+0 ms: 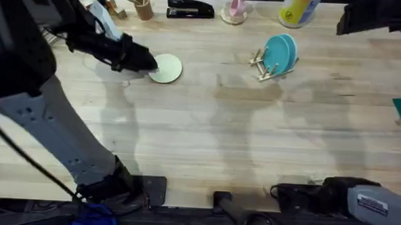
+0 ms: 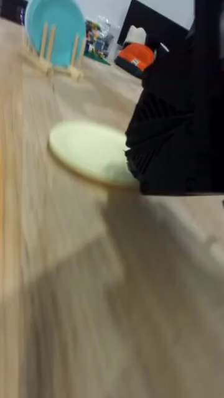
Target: Pick up the plates from the table one by one and place each into a slot on the dish rack.
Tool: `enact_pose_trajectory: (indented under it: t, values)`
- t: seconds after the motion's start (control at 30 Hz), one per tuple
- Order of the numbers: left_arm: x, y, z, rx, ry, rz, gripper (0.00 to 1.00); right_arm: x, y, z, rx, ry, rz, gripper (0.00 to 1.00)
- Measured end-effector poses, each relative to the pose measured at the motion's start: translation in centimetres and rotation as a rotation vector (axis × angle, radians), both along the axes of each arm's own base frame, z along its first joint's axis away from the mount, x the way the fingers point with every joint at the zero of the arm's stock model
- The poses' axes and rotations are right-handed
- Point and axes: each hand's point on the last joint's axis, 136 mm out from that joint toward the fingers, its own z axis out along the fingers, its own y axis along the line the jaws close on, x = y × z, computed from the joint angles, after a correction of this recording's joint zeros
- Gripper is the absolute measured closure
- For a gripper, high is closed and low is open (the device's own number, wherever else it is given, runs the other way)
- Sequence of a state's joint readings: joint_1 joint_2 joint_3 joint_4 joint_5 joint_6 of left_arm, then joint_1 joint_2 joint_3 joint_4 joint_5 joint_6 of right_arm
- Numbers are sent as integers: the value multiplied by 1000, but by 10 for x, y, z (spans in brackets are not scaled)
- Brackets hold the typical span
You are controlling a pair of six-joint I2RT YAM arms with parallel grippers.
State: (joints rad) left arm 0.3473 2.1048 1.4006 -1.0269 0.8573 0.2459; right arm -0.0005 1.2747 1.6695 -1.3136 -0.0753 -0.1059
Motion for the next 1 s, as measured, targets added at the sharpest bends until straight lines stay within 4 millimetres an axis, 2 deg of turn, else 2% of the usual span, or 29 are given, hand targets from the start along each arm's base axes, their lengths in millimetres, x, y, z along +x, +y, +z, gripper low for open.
enact_pose_trajectory:
  t: [0.07,1.0]
  values:
    - [0,0,-11,-26,31,14,960,0,0,0,0,0,0,7]
    - [2,2,-12,-27,52,38,961,0,4,0,30,2,-9,7]
